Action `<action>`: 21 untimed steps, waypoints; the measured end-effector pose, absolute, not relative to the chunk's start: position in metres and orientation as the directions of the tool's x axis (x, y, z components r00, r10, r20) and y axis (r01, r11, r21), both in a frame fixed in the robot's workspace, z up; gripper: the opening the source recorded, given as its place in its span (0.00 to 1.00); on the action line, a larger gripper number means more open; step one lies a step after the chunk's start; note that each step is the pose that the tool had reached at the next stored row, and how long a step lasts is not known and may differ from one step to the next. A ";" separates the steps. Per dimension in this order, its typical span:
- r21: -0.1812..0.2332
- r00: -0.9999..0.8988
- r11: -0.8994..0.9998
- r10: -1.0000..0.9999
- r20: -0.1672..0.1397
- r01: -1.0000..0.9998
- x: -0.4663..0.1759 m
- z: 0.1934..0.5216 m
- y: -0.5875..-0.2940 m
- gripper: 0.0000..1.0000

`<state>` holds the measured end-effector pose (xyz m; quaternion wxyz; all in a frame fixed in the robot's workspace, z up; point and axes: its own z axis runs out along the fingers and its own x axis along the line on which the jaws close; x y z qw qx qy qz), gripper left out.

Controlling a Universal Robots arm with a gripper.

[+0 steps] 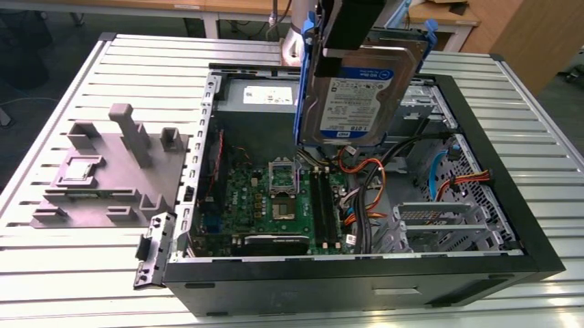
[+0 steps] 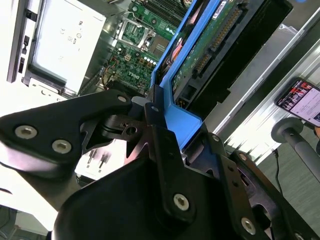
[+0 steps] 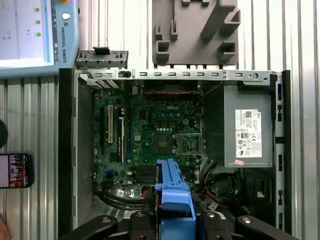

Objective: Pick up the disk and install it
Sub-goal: 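Insert the disk into the insertion slot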

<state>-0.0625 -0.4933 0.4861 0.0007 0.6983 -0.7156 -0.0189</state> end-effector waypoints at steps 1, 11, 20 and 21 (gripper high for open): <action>0.028 -0.025 0.024 -0.999 -0.025 -0.999 -0.062 0.486 -0.494 0.37; 0.028 -0.025 0.024 -0.999 -0.026 -0.999 -0.058 0.483 -0.513 0.37; 0.027 -0.025 0.024 -0.999 -0.025 -0.999 -0.044 0.480 -0.515 0.37; 0.026 -0.025 0.024 -0.999 -0.025 -0.999 -0.044 0.480 -0.516 0.37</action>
